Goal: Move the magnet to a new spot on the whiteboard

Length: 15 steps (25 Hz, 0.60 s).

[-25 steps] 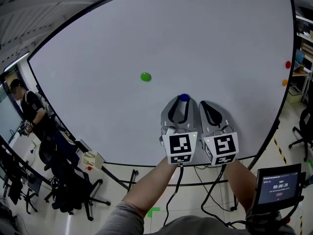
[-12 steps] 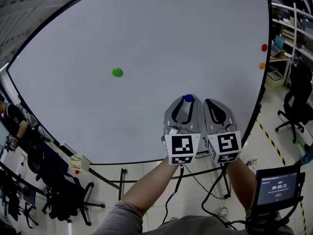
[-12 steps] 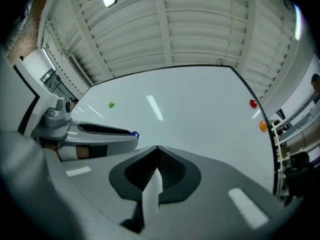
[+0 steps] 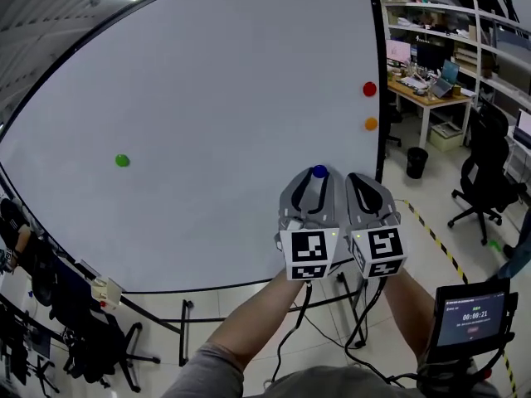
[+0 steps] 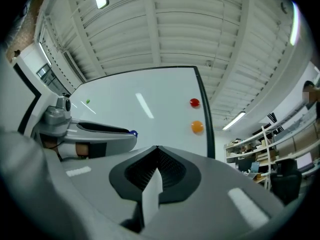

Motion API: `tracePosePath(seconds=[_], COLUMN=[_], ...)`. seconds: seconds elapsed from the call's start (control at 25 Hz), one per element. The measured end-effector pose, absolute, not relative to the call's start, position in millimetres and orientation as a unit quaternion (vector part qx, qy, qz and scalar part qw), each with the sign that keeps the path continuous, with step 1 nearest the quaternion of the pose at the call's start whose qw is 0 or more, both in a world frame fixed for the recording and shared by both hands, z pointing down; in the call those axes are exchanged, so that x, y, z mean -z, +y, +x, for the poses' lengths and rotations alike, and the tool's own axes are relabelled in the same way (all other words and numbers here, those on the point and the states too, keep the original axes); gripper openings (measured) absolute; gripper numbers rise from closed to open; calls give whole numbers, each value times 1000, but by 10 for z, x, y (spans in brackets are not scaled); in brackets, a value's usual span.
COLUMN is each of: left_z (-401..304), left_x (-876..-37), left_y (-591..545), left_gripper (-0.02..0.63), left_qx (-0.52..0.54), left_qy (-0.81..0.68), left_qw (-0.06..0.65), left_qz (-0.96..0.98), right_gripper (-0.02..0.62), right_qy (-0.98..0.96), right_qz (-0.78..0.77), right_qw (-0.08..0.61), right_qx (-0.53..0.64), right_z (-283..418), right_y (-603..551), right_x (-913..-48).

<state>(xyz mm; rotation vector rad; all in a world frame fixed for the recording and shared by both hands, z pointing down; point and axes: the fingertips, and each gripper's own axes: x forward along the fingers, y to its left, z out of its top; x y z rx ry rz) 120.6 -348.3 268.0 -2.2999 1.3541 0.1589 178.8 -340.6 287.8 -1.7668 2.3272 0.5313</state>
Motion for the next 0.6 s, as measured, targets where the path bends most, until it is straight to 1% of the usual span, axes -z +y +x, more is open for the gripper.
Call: tracePosePath(seconds=[0.2,0.6], left_z=[1859,2748], left_x=[-2711,-2723], left_y=[-3603,-3911], left_gripper=[120,120], left_qx=[-52,-28], left_qy=[488,507], left_qw=[230,241], left_qz=[-840,-827], right_gripper=[8,8], right_qy=[779,785], right_qz=[-597,-588], right_qw=[83,97], right_qx=[-172,-168], right_z=[2372,3162], right_y=[-3499,-3699], right_x=[-2946,-2924])
